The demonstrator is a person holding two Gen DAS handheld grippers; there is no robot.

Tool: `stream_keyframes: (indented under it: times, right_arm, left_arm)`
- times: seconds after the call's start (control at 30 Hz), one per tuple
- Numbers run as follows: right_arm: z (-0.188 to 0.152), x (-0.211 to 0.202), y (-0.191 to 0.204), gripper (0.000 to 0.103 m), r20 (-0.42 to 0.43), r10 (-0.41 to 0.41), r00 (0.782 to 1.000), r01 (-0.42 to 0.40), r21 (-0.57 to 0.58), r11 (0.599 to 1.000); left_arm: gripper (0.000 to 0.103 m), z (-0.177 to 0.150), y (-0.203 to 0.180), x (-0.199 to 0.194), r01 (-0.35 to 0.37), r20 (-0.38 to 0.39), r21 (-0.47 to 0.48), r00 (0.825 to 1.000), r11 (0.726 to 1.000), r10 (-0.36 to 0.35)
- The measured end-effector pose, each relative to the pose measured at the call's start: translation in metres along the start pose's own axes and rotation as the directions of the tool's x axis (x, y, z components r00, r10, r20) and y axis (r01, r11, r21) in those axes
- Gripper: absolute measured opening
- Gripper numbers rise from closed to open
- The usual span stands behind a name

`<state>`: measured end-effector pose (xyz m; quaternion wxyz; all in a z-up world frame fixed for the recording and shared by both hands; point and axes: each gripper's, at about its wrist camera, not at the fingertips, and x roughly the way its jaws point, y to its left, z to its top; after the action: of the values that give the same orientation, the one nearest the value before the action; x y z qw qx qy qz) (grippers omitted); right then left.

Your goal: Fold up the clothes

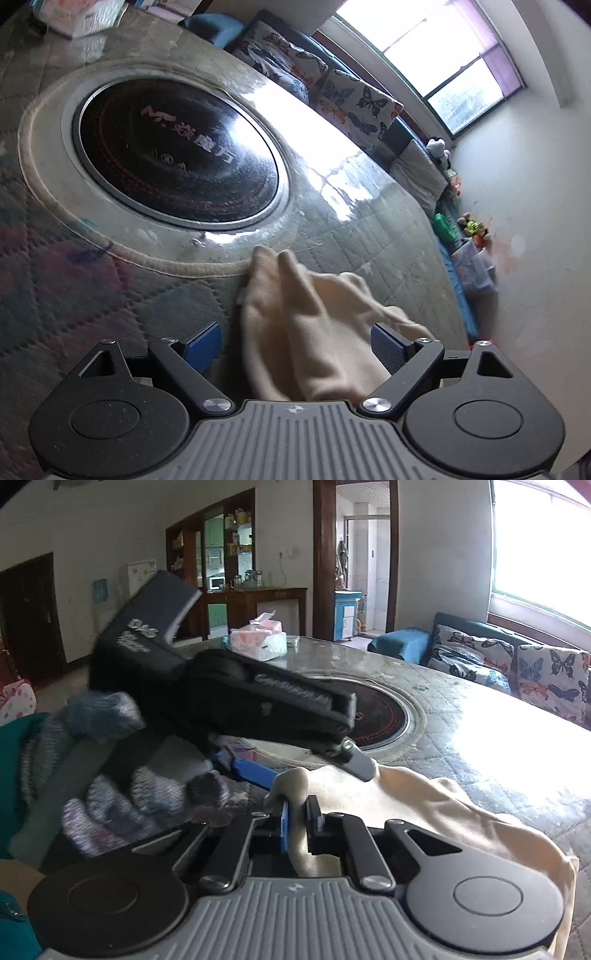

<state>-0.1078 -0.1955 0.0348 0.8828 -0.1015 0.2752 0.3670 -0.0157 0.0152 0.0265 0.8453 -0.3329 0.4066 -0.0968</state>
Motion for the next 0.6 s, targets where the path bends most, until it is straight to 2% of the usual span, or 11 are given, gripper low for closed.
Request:
stream_keyframes:
  times: [0.07, 0.13, 0.2, 0.27, 0.37, 0.4, 0.43, 0.53, 0.6]
  right_arm:
    - [-0.002, -0.004, -0.001, 0.008, 0.007, 0.012, 1.0, -0.012, 0.008, 1.0]
    - [-0.005, -0.009, -0.002, 0.008, 0.015, 0.024, 1.0, -0.024, 0.014, 1.0]
    - [-0.009, -0.012, -0.002, 0.008, 0.02, 0.037, 0.999, -0.038, 0.022, 0.999]
    - [-0.012, -0.011, -0.003, 0.008, 0.016, 0.047, 0.999, -0.047, 0.028, 0.998]
    - [-0.017, -0.013, -0.004, 0.015, 0.003, 0.064, 0.998, -0.064, 0.042, 0.997]
    - [-0.018, -0.015, -0.005, 0.026, 0.011, 0.058, 0.998, -0.059, 0.046, 0.997]
    - [-0.019, -0.017, -0.008, 0.03, 0.017, 0.05, 0.999, -0.05, 0.054, 0.997]
    - [-0.024, -0.031, -0.02, 0.035, 0.035, -0.005, 0.999, 0.002, 0.104, 0.995]
    - [-0.024, -0.036, -0.043, 0.037, 0.037, -0.073, 0.997, 0.067, 0.146, 0.987]
  left_arm:
    - [0.075, -0.001, 0.002, 0.001, 0.017, -0.007, -0.024, 1.0, 1.0, -0.017]
    - [0.058, -0.004, 0.006, 0.002, 0.032, -0.019, -0.059, 0.999, 0.998, -0.033]
    - [0.034, -0.006, 0.012, 0.005, 0.046, -0.038, -0.099, 0.998, 0.994, -0.05]
    - [0.024, -0.008, 0.016, 0.005, 0.048, -0.035, -0.109, 0.998, 0.993, -0.052]
    - [0.019, -0.011, 0.02, 0.004, 0.05, -0.029, -0.12, 0.998, 0.992, -0.054]
    - [0.019, -0.012, 0.02, 0.003, 0.05, -0.028, -0.115, 0.998, 0.992, -0.054]
    - [0.019, -0.012, 0.02, 0.003, 0.05, -0.027, -0.11, 0.998, 0.993, -0.053]
    - [0.019, -0.012, 0.018, 0.002, 0.045, -0.025, -0.084, 0.999, 0.995, -0.047]
    - [0.019, -0.013, 0.017, 0.001, 0.041, -0.021, -0.062, 0.999, 0.997, -0.042]
